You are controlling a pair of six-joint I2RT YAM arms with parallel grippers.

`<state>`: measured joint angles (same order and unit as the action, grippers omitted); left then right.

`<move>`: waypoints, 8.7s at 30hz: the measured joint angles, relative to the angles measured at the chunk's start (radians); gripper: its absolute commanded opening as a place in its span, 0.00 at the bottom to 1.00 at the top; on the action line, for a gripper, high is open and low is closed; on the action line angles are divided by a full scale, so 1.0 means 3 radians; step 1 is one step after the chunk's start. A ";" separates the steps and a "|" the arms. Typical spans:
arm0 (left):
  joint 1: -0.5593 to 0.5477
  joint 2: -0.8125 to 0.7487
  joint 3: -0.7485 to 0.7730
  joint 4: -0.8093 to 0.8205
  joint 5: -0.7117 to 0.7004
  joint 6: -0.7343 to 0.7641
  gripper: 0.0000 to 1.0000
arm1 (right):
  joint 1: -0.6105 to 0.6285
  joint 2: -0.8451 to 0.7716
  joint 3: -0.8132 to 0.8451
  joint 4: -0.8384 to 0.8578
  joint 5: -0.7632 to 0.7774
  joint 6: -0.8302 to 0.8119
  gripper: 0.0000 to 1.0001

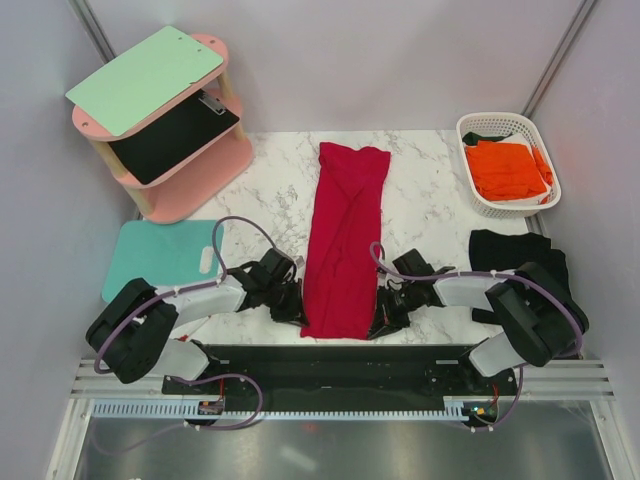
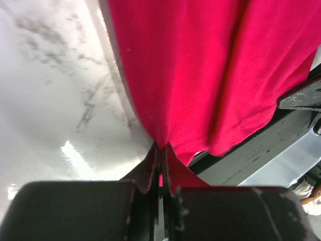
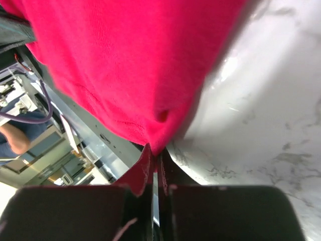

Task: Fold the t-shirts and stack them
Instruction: Grab the bottom of the folded rectangular tshirt with both arms, then fold the folded rectangular tshirt in 1/3 of the way, then grab one side of the 2/3 rectangular tshirt with both arms, then fold the long partially folded tshirt into a neat square

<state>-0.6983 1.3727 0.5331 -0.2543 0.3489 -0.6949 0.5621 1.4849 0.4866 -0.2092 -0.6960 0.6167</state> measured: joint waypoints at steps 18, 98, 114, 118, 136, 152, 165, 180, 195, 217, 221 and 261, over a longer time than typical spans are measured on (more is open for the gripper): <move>-0.0151 -0.0018 0.0713 -0.0623 -0.0412 0.0070 0.02 | 0.0032 -0.0890 0.0408 -0.0200 0.0952 -0.0136 0.00; 0.0989 0.1474 0.1736 0.0365 -0.0238 0.0707 0.02 | -0.0064 0.1907 0.2630 0.0947 0.0923 -0.0561 0.00; 0.0989 0.1778 0.1881 0.0511 -0.0086 0.0621 0.02 | 0.0034 0.2085 0.2832 0.0813 0.0687 -0.0591 0.00; 0.1005 0.1784 0.1888 0.0515 -0.0099 0.0613 0.02 | 0.0001 0.2237 0.2949 0.0772 0.0601 -0.0584 0.00; 0.0994 0.1893 0.2012 0.0520 -0.0075 0.0613 0.02 | -0.0050 0.2248 0.3307 0.0688 0.2061 -0.0631 0.00; 0.0982 0.1756 0.1851 0.0567 -0.0149 0.0622 0.30 | -0.0057 0.1718 0.2829 0.1106 0.3218 -0.1101 0.48; 0.0959 0.1273 0.1503 0.0526 -0.0497 0.0701 0.81 | -0.0715 0.0341 0.1363 0.1110 0.2612 -0.0456 0.98; 0.0960 0.1326 0.1471 0.0610 -0.0420 0.0698 0.50 | -0.0853 0.0520 0.0621 0.1586 0.1086 0.0458 0.71; 0.0905 0.1415 0.1431 0.0605 -0.0223 0.0656 0.02 | -0.0556 0.0904 0.0595 0.1799 0.0689 0.0795 0.00; 0.0380 0.0520 0.1091 -0.0281 -0.0131 0.0562 0.02 | -0.0510 -0.0528 0.0192 0.0094 0.0947 -0.0061 0.05; 0.0383 0.0520 0.1619 -0.0483 -0.0244 0.0568 0.02 | -0.0511 -0.0590 0.0417 -0.0057 0.1068 -0.0104 0.12; 0.1228 0.3318 0.5810 -0.1030 0.0098 0.0954 0.90 | -0.1086 0.1977 0.3638 0.0666 0.1615 -0.0515 0.24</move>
<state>-0.3298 2.3680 2.2761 -0.5632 0.3782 -0.4088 0.2363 2.0781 1.5780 -0.0093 -0.2115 0.4622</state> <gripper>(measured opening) 0.312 0.212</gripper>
